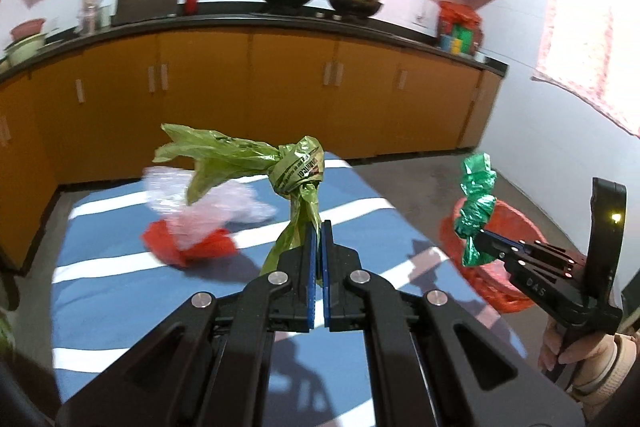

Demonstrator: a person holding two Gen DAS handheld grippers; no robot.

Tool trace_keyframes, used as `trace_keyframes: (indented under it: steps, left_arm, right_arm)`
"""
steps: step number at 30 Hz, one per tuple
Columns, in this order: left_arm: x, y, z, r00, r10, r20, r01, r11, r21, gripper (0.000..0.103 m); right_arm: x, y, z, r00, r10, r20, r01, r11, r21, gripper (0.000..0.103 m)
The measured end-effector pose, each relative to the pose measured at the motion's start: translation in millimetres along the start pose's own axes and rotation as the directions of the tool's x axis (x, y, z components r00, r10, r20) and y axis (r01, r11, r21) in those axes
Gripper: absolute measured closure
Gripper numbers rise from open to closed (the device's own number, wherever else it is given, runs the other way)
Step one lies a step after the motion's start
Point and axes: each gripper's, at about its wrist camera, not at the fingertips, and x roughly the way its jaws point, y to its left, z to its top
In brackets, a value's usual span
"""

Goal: Collect trash
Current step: 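Carry both green bags with both tools over the wastebasket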

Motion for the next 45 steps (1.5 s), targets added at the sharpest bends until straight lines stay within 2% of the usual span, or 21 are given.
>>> trace_keyframes:
  steps: [8,19,33,45]
  left_arm:
    - [23.5,-64.1,-4.9,0.995,-0.097,-0.025,0.099,0.993,0.067,0.101]
    - [52.2,-154.0,-13.9,0.969,-0.233,-0.077,0.243,0.957,0.160,0.101]
    - [94.1,-221.2,-19.8,0.936,-0.316,-0.155,0.345,0.914,0.216,0.101]
    - [126.7,-259.8,-31.4,0.919,-0.338,-0.204,0.383,0.888,0.254,0.101]
  right_arm:
    - [-37.2,-58.2,-4.1,0.993,-0.109,0.043,0.107,0.994,0.036,0.097]
    - [-64.3,-139.3,-19.1,0.967,-0.252,0.043,0.247,0.963,0.108,0.097]
    - [-57.4,-192.6,-37.3,0.955,-0.296,0.008,0.290,0.941,0.175,0.097]
    - [-45.1,-222.5,-45.1,0.955,-0.298,-0.013,0.294,0.931,0.216,0.097]
